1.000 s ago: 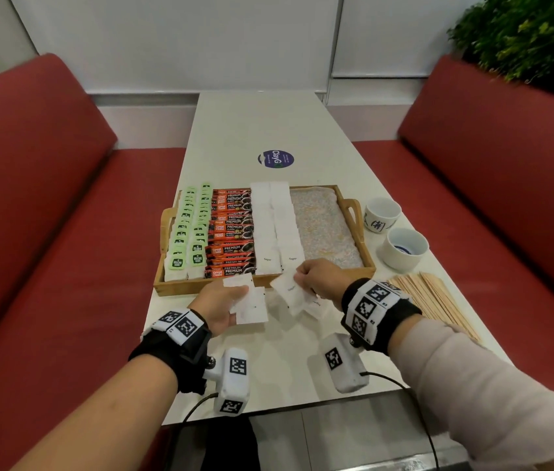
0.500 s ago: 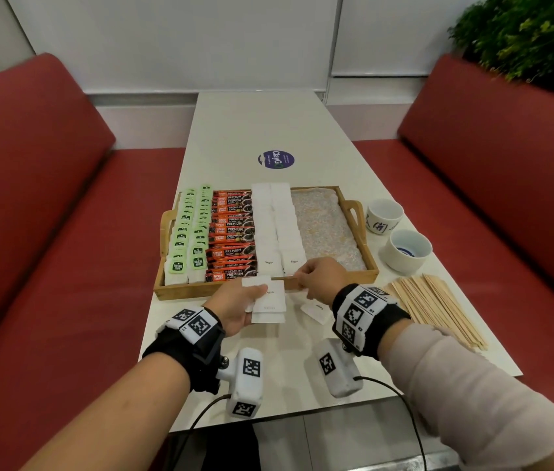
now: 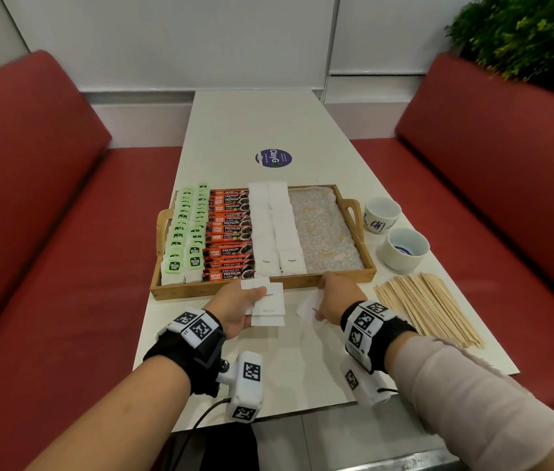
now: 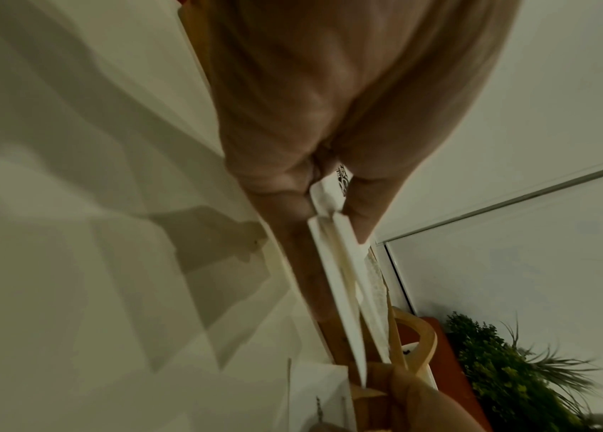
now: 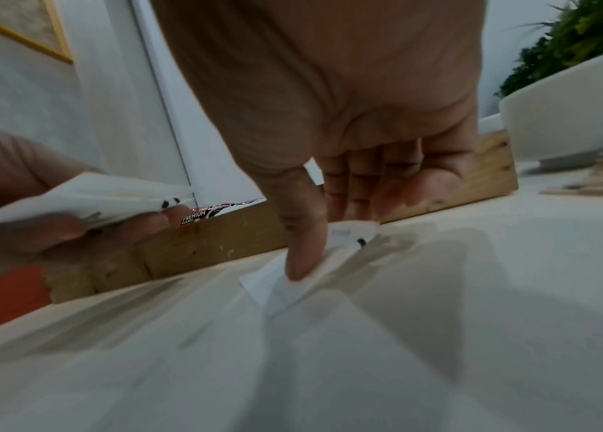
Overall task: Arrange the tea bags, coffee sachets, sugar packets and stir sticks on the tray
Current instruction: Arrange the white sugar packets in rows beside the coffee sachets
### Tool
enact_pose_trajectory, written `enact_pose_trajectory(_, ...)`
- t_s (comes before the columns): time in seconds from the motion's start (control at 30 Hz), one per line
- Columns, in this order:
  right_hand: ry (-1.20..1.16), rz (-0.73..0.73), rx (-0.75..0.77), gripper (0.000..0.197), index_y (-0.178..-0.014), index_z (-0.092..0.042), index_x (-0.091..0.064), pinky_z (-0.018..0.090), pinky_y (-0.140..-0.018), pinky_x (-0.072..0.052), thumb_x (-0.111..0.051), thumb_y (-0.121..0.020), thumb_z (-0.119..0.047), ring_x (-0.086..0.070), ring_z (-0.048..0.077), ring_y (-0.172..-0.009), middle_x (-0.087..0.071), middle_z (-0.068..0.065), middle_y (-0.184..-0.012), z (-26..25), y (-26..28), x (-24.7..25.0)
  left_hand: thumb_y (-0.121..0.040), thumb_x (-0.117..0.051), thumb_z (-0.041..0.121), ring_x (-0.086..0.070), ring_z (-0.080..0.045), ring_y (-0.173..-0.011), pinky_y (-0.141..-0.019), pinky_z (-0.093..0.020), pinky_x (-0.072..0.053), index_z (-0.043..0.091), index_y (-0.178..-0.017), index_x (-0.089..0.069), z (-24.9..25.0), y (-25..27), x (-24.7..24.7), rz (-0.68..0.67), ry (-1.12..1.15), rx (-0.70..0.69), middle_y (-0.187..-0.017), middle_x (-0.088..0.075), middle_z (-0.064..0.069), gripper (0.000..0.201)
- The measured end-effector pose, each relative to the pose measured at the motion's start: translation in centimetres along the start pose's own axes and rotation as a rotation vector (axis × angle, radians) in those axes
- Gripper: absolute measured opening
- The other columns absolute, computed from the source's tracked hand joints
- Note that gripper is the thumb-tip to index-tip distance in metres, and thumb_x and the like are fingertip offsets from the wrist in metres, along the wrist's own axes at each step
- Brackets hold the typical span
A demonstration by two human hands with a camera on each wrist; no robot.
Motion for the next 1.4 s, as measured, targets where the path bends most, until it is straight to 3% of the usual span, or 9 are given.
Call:
enact_pose_trajectory(0.13,-0.045,-0.112,-0.023,0.051,-0.120,-0.011,-0.052,0.031,-0.083,-0.048,-0.077,-0.076,-0.019,-0.057,0.025,-0.107,-0.058,0.007,-0.118,-0.1,0.1,-0.2,-0.098,-0.046,0.003,-0.065,-0.023,-0.086,-0.062,-0.038,-0.058,0.008,-0.122,-0.052,-0.1,0.1,0.1,0.009,0.002,0.000,-0.100,-0.066,-0.011,0.025)
enact_pose_trajectory(0.27,-0.015,-0.144,0.018,0.014,-0.085,-0.013,-0.058,0.022,-0.054,-0.038,-0.068,-0.082,-0.023,-0.054,0.020,-0.081,-0.058,0.003,-0.086,-0.5,0.4,0.7,-0.097,-0.046,0.002,-0.065,-0.023,-0.085,-0.060,-0.036,-0.058,0.008,-0.121,-0.052,-0.1,0.2,0.2,0.025,-0.003,-0.005,-0.100,-0.066,-0.011,0.025)
enact_pose_trajectory(0.37,-0.154,-0.110,0.023,0.007,-0.088,-0.016,-0.056,0.020,-0.050,-0.036,-0.061,-0.087,-0.020,-0.053,0.017,-0.077,-0.057,0.003,-0.087,-0.8,0.5,2.1,-0.097,-0.047,0.003,-0.065,-0.023,-0.085,-0.062,-0.037,-0.058,0.007,-0.122,-0.053,0.1,0.3,0.1,0.031,-0.009,-0.016,-0.100,-0.066,-0.011,0.026)
enact_pose_trajectory(0.5,-0.676,-0.083,0.002,0.014,-0.095,-0.011,-0.050,0.025,-0.052,-0.048,-0.057,-0.088,-0.001,-0.056,0.016,-0.057,-0.060,0.009,-0.075,-0.9,0.3,3.3,-0.098,-0.046,0.004,-0.066,-0.022,-0.089,-0.065,-0.037,-0.059,0.008,-0.123,-0.054,0.5,0.6,-0.2,-0.006,-0.027,-0.052,-0.104,-0.067,-0.010,0.026)
enact_pose_trajectory(0.7,-0.973,-0.101,0.051,0.026,-0.109,-0.007,-0.045,0.030,-0.058,-0.057,-0.049,-0.090,0.010,-0.062,0.019,-0.059,-0.061,0.014,-0.088,-2.1,0.7,3.7,-0.098,-0.047,0.007,-0.065,-0.022,-0.100,-0.076,-0.041,-0.058,0.019,-0.118,-0.056,2.0,1.4,-1.8,-0.129,-0.074,-0.139,-0.116,-0.067,-0.006,0.026)
enact_pose_trajectory(0.83,-0.993,-0.101,0.101,0.020,-0.109,-0.007,-0.049,0.032,-0.064,-0.058,-0.044,-0.094,0.004,-0.065,0.021,-0.065,-0.066,0.016,-0.092,-2.8,0.5,4.0,-0.098,-0.047,0.008,-0.065,-0.022,-0.104,-0.082,-0.043,-0.057,0.024,-0.116,-0.057,3.1,1.7,-3.0,-0.217,-0.116,-0.178,-0.120,-0.066,-0.006,0.026)
enact_pose_trajectory(1.0,-0.976,-0.114,0.145,0.011,-0.092,-0.012,-0.054,0.047,-0.083,-0.056,-0.047,-0.096,-0.004,-0.065,0.029,-0.080,-0.066,0.015,-0.094,-4.3,-0.1,4.8,-0.096,-0.049,0.006,-0.066,-0.020,-0.093,-0.066,-0.036,-0.059,0.019,-0.121,-0.055,4.7,1.0,-3.2,-0.171,-0.142,-0.240,-0.116,-0.066,-0.009,0.029)
enact_pose_trajectory(1.17,-0.863,-0.087,0.188,0.005,-0.098,-0.007,-0.056,0.026,-0.055,-0.049,-0.053,-0.095,-0.011,-0.059,0.016,-0.059,-0.061,0.005,-0.076,-5.4,-1.6,6.5,-0.096,-0.048,0.003,-0.068,-0.021,-0.095,-0.071,-0.038,-0.059,0.022,-0.112,-0.058,7.0,-0.3,-2.4,-0.127,-0.129,-0.282,-0.110,-0.069,-0.006,0.027)
enact_pose_trajectory(1.4,-0.769,0.003,0.161,0.006,-0.092,-0.008,-0.059,0.021,-0.048,-0.041,-0.057,-0.089,-0.003,-0.054,0.011,-0.052,-0.060,0.004,-0.070,-7.3,-6.3,8.9,-0.096,-0.049,0.006,-0.066,-0.024,-0.104,-0.081,-0.039,-0.057,0.016,-0.121,-0.056,10.6,-3.6,-0.2,-0.074,-0.124,-0.328,-0.114,-0.068,-0.007,0.027)
Point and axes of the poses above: each hand's wrist, its own y-axis away from the middle knuckle, its own x-axis out of the back of the hand, z = x × y, the point moved 5 cm from there along -y, towards the middle knuckle
